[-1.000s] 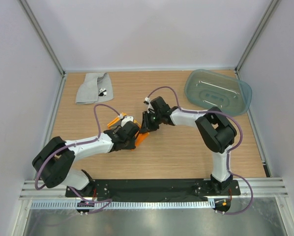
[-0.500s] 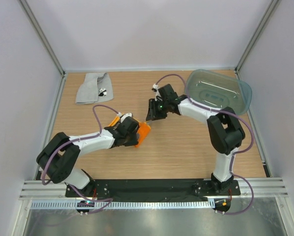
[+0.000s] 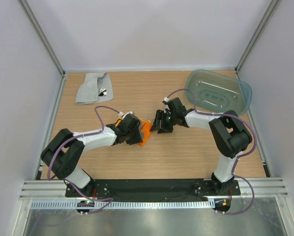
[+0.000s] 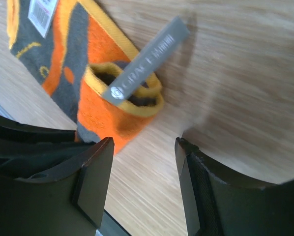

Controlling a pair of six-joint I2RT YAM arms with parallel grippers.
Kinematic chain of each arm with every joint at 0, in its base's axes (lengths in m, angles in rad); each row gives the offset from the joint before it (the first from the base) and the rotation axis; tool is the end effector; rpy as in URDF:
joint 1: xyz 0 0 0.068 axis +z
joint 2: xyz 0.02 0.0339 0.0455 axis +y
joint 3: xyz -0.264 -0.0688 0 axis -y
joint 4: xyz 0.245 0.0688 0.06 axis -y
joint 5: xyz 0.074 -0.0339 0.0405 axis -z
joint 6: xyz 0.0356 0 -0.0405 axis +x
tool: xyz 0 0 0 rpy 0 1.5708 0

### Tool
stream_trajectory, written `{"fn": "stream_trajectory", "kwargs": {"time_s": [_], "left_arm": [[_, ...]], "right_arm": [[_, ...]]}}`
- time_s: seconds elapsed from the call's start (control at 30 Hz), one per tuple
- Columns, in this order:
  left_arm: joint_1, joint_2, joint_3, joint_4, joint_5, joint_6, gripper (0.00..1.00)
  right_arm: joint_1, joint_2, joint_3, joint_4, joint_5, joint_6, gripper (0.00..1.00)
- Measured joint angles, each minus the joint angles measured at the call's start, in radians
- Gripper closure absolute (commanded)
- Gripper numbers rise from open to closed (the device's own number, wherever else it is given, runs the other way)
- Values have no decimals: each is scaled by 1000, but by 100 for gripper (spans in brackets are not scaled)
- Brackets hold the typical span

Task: Roll the towels
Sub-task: Roll the towel

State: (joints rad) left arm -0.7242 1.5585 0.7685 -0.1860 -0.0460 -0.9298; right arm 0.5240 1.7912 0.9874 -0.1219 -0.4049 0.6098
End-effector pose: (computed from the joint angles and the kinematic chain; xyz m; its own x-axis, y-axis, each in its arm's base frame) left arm 0.2207 -0.1930 0.1549 -0.8860 -0.2852 -0.3656 -0.1130 0.8975 -0.4263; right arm 0.3004 0.1898 0.1511 -0.9480 0.0602 -0.3126 -0.1489 0.7842 0.6024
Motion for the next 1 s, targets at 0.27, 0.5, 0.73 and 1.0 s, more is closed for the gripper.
{"fn": "stream_trajectory", "kwargs": {"time_s": [0.27,0.5,0.73,1.0], "left_arm": [[0,0,-3,6,19,-9,76],[0,-5,-6,10,32,-3,68],[-78,-51,31,-145,-119,54,49],[-230,-81,174,-320,-373,153,43]], "right_arm": [[44,66,22,101,-26,79,43],[56,106,24,151,-28,111,81],[58,112,29,139,-26,106,89],[59,111,70,49,-10,69,89]]}}
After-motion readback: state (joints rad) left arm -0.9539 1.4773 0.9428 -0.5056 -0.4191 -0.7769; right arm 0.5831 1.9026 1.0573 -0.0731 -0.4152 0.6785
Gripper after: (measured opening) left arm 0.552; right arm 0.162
